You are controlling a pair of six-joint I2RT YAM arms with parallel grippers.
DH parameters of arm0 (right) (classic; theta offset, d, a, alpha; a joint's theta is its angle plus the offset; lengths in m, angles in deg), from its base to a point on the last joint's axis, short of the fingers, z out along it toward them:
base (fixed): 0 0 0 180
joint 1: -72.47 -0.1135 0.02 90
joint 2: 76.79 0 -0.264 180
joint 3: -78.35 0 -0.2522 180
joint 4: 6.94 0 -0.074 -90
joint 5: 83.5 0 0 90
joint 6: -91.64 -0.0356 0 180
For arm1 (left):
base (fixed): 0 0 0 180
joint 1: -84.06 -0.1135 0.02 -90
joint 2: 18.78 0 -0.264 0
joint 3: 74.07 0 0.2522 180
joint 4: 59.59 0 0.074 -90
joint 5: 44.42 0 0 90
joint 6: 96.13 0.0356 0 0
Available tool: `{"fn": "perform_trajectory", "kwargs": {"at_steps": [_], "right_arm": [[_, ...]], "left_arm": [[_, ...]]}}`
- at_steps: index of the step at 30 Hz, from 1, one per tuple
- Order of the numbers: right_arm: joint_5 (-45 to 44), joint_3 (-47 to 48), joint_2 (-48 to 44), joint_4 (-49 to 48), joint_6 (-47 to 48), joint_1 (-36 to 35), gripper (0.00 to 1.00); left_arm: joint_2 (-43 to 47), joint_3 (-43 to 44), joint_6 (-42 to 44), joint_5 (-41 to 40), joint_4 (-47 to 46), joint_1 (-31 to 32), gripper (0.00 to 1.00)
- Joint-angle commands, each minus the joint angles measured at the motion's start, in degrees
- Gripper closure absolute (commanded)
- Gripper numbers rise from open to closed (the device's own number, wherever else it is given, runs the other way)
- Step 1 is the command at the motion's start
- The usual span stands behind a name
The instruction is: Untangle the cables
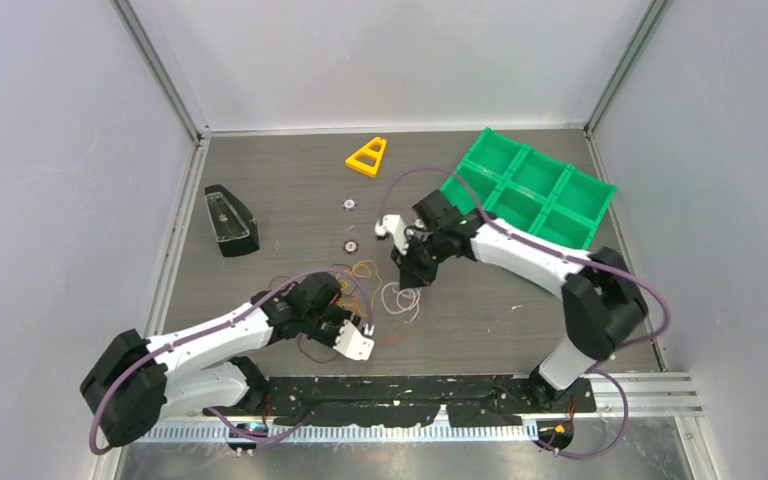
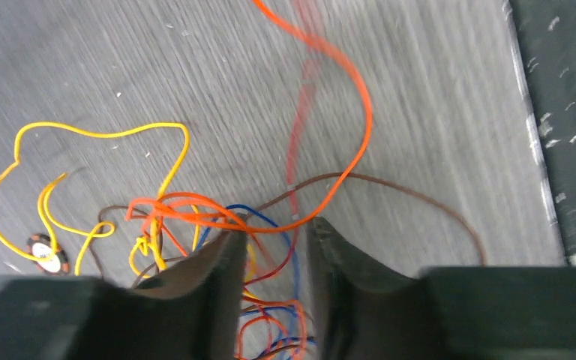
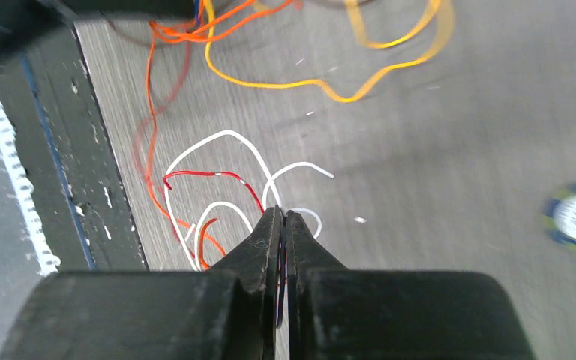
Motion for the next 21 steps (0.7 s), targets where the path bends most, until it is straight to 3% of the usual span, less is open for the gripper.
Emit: {"fn": "perform_trajectory", "kwargs": {"at_steps": [1, 3, 10, 17, 20, 21], "right_arm": [[4.7, 4.6, -10.4, 0.4, -2.8, 7.2, 0.95], [5.5, 5.3, -13.9, 0.6, -3.7, 11.1, 0.95], [5.6, 11.1, -24.1, 0.7, -8.0, 23.3, 0.94], [3.0, 20.2, -27.7, 0.1, -10.0, 31.7, 0.95], [1.9, 22.7, -27.8, 0.5, -9.8, 35.2, 0.95], [1.4, 23.0, -27.6, 0.9, -9.6, 35.8, 0.95]], "left_arm": [[-2.4, 0.3, 3.1, -7.3, -1.7, 0.1, 0.82], [-0.8, -1.0, 3.9, -7.8, -0.4, -0.2, 1.0], [5.5, -4.9, 6.5, -6.7, 4.5, -4.0, 1.0], [6.3, -5.1, 10.1, -5.5, 8.3, -12.6, 1.0], [6.0, -2.5, 7.5, -4.3, 9.3, -13.6, 1.0], [5.8, -1.1, 5.2, -3.3, 9.4, -13.6, 0.95]]}}
